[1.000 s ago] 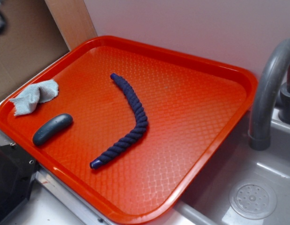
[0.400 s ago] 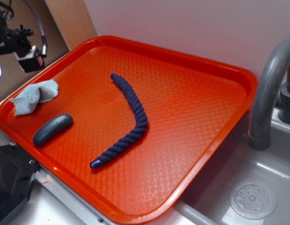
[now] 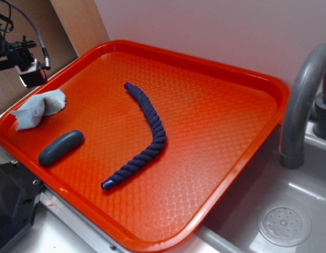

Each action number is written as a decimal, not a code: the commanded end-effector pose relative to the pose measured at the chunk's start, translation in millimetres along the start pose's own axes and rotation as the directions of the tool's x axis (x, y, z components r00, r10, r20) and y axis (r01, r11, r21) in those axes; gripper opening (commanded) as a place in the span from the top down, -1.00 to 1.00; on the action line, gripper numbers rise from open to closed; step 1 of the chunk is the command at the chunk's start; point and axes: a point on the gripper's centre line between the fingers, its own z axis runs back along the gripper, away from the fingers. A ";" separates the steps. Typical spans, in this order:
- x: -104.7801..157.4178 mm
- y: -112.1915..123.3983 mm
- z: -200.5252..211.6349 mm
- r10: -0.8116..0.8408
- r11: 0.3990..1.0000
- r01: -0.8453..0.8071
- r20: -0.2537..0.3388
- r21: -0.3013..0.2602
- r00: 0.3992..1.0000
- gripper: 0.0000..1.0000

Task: Grab the blue cloth.

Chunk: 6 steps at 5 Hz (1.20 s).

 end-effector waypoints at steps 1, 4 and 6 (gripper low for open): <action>3.1 -6.4 -40.2 -0.034 0.999 0.033 0.066 0.015 0.997 -1.00; -5.7 -16.5 -81.8 -0.115 0.993 0.115 0.134 0.005 0.984 -1.00; -7.3 -5.0 -69.1 -0.138 0.990 0.142 0.150 -0.019 0.979 1.00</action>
